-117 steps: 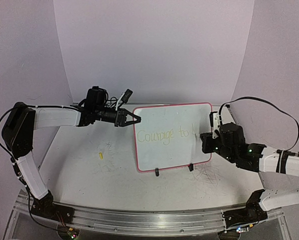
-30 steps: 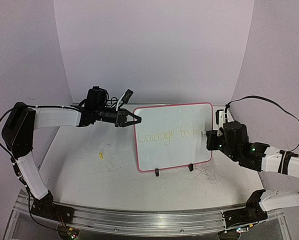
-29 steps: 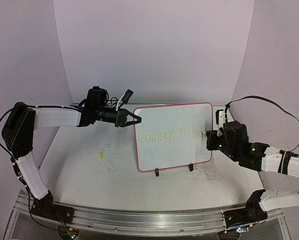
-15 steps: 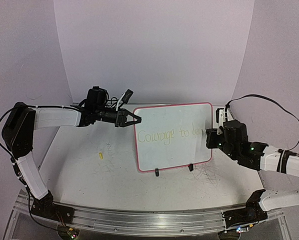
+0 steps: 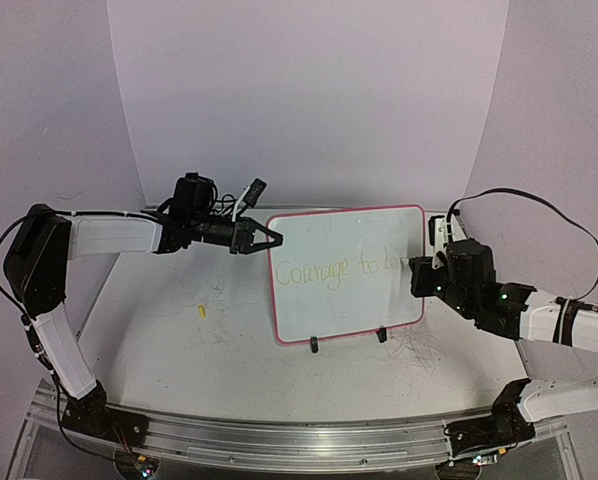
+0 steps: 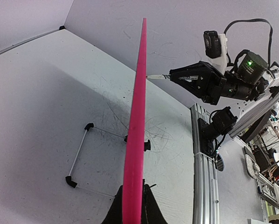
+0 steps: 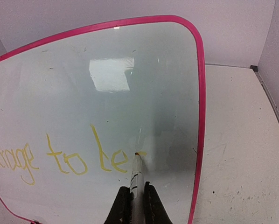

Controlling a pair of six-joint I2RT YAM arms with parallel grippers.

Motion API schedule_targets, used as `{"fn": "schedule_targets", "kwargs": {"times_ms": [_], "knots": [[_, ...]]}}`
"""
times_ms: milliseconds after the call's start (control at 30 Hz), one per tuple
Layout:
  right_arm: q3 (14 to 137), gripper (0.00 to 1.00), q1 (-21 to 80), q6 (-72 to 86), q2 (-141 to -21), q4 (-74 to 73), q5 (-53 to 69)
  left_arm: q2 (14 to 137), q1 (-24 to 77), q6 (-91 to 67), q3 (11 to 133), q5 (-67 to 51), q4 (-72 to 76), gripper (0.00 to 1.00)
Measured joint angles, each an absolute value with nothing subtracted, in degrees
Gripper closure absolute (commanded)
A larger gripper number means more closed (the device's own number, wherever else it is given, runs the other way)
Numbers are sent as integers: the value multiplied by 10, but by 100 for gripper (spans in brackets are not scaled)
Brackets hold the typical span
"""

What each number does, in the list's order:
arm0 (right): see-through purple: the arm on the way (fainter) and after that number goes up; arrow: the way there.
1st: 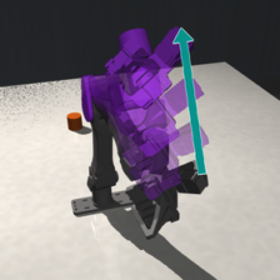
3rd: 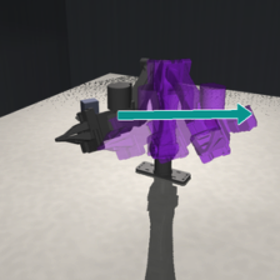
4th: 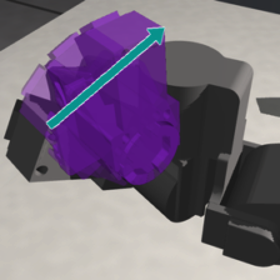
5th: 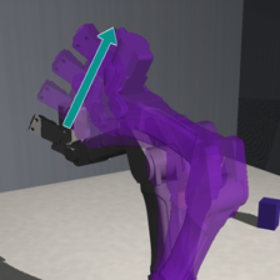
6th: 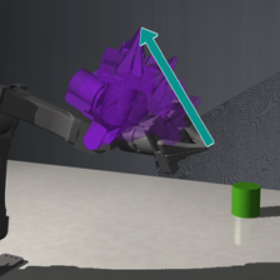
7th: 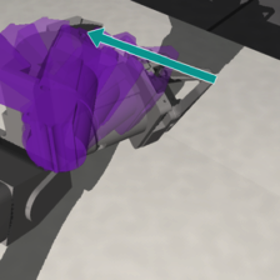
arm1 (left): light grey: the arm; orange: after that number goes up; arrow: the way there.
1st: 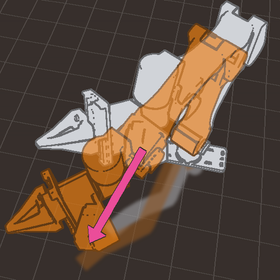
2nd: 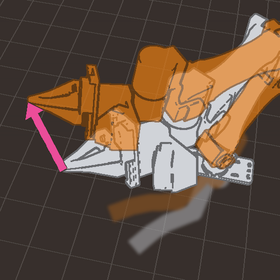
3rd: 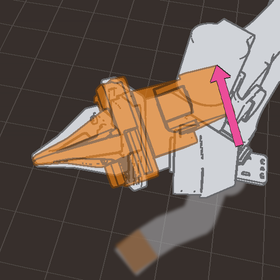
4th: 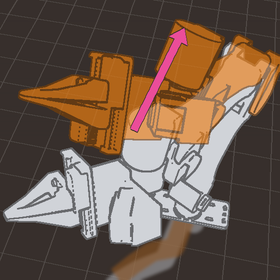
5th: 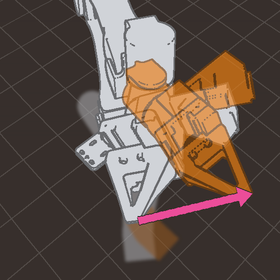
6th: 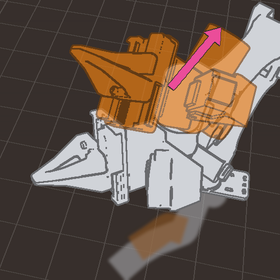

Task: Write a sentence on the whiteboard
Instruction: Write a sentence at the center of the board.

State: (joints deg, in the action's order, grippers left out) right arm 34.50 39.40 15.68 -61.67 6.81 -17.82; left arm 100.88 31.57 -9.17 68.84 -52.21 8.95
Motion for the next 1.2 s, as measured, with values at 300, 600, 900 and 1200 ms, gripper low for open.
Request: {"fn": "schedule_targets", "kwargs": {"times_ms": [300, 600, 900, 1200], "knots": [[343, 100, 394, 165, -615, 58, -155, 1009, 316, -90, 688, -522, 90, 100], [343, 100, 394, 175, -611, 33, -161, 1009, 316, -90, 688, -522, 90, 100], [343, 100, 394, 176, -611, 29, -189, 1009, 316, -90, 688, -522, 90, 100], [356, 100, 393, 168, -614, 40, -201, 1009, 316, -90, 688, -522, 90, 100]]}}
